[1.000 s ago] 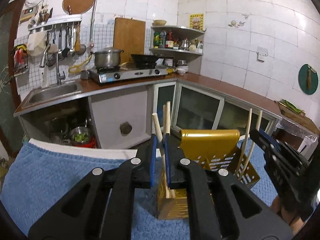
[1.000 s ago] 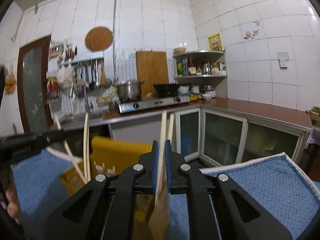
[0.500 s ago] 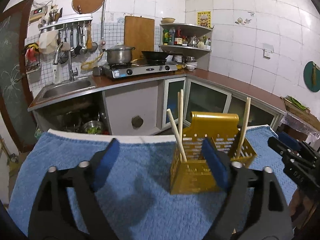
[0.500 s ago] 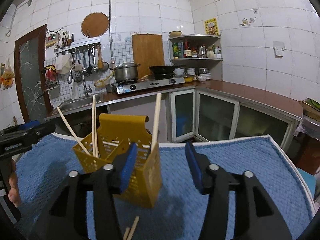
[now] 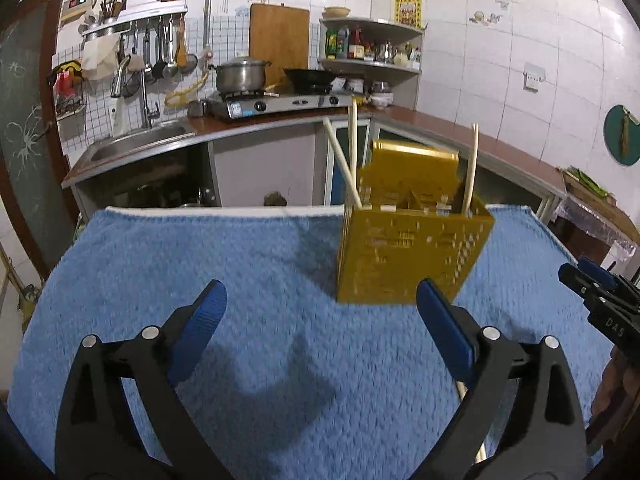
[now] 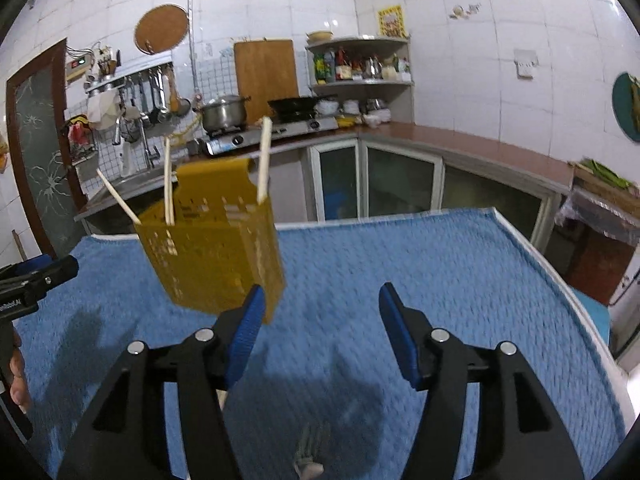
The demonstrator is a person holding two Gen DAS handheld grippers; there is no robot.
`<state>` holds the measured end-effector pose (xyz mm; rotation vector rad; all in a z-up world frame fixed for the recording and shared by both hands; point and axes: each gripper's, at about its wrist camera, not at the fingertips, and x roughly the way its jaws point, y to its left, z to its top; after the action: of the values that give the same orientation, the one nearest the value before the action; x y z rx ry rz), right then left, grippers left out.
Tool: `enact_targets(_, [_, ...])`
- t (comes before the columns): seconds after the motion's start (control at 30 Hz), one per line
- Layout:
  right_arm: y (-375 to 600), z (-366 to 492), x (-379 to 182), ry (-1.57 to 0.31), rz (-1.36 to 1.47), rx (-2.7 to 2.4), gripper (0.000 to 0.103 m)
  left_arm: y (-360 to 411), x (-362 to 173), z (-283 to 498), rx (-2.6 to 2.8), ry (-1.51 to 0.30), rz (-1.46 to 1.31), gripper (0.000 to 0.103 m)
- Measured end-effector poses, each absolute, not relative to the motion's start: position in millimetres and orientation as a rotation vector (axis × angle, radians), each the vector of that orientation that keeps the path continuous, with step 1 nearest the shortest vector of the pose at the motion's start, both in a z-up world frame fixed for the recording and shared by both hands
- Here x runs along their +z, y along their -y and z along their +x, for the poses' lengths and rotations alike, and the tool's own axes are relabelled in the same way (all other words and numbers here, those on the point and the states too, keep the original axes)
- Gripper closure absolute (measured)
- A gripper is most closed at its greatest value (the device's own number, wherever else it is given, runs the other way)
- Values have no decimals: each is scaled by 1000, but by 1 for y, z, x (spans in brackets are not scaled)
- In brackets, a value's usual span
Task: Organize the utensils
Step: 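Move the right tool over the green-handled fork while the left tool approaches two chopsticks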
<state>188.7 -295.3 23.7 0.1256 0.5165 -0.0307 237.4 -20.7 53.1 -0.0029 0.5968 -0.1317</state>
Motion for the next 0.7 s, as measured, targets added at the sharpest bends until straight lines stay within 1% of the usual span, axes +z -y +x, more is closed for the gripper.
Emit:
enact_targets(0.37, [301,171,-31,-667,145,-79,44,40,14,226,-157,-704,30,10])
enact_targets(0.7, [290,166,-63,-815,147,-84,45,57,-9,221,-167,-775,53,10])
